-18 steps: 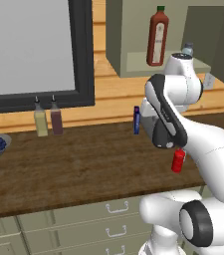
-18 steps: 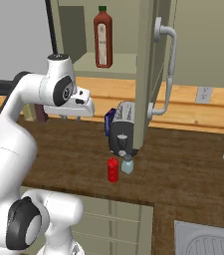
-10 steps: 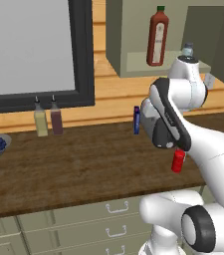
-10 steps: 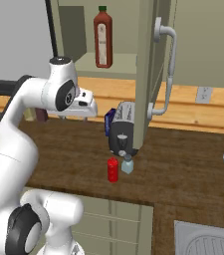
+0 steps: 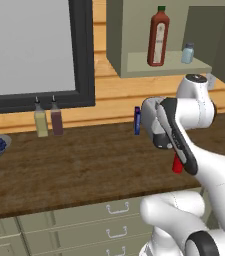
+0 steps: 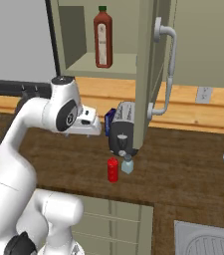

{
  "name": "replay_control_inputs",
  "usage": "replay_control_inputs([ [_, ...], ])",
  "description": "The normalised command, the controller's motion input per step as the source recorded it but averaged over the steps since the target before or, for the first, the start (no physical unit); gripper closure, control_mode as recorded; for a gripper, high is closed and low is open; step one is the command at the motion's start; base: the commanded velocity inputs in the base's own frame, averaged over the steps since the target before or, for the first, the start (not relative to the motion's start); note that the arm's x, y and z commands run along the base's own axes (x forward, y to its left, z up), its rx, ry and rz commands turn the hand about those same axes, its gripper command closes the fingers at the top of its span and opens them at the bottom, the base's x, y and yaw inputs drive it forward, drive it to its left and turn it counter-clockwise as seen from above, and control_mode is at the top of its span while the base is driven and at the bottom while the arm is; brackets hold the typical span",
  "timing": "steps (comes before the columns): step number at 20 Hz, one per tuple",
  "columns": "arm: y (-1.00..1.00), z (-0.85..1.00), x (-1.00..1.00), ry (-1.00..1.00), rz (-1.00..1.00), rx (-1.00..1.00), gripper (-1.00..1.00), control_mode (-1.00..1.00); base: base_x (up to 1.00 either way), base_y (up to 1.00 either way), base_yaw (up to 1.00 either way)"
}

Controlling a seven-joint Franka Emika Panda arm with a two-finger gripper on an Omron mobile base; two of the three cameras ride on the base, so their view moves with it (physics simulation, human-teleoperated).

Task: Put the shaker and condiment bottle from the counter next to their counterparts in the cabinet.

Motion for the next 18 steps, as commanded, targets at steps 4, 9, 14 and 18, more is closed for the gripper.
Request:
replay_control_inputs([
  [4, 0.0, -0.2, -0.31, -0.27, -0.37, -0.13, -1.0, -1.0, 0.0, 0.0, 0.0],
  [9, 0.0, -0.72, -0.38, -0.45, -0.32, -0.24, -1.0, -1.0, 0.0, 0.0, 0.0],
  [14, -0.06, -0.69, -0.42, -0.29, -0.07, -0.07, -1.0, -1.0, 0.0, 0.0, 0.0],
  [18, -0.16, -0.41, -0.44, -0.22, -0.01, 0.0, -1.0, -1.0, 0.0, 0.0, 0.0],
])
